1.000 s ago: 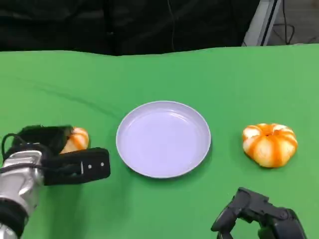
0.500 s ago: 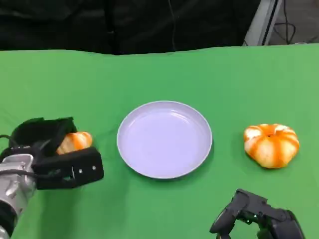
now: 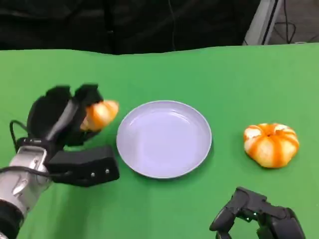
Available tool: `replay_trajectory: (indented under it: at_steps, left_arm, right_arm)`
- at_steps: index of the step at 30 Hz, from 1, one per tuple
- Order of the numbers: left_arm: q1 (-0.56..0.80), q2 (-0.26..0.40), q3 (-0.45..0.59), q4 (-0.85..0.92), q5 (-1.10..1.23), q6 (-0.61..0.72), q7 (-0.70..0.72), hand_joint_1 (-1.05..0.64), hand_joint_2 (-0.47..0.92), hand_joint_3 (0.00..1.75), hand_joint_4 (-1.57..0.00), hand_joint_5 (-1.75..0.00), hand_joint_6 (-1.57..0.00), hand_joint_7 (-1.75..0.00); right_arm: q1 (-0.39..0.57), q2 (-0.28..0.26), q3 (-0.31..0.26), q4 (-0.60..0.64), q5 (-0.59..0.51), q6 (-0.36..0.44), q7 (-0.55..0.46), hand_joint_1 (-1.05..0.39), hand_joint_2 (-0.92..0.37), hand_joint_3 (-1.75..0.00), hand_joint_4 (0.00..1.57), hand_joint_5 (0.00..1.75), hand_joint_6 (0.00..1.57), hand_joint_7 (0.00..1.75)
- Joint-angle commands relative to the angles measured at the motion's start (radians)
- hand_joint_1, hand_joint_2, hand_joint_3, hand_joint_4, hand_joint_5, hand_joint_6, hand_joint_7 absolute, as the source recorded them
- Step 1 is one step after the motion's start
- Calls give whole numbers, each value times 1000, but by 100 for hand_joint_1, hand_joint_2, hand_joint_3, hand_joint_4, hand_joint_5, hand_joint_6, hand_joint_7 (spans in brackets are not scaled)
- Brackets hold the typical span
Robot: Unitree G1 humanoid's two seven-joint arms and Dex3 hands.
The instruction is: Grasp the bread from the table and place it into the plate.
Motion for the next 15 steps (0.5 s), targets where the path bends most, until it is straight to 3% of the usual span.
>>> replay_trajectory:
  at_steps: [1,7,9,15]
  left_arm:
    - [23,-8,13,-142,-3,1,0,-18,39,128,-91,-175,-69,-175]
    - [29,-32,9,-228,0,24,-39,-19,37,133,-92,-175,-70,-175]
    - [-12,-87,-16,-214,-8,16,-69,-18,34,133,-92,-175,-71,-175]
    - [-68,-168,-52,-150,8,17,-97,-18,33,128,-91,-175,-72,-175]
  right_arm:
    - [10,-6,-7,-7,15,-5,-3,-10,-27,-138,76,159,81,132]
    - [9,-7,-9,-5,13,-8,-3,-11,-29,-136,75,159,81,133]
    - [7,-10,-12,-3,12,-9,-3,-10,-29,-136,75,159,81,133]
    - [5,-13,-13,4,21,-17,0,-8,-28,-138,75,158,81,132]
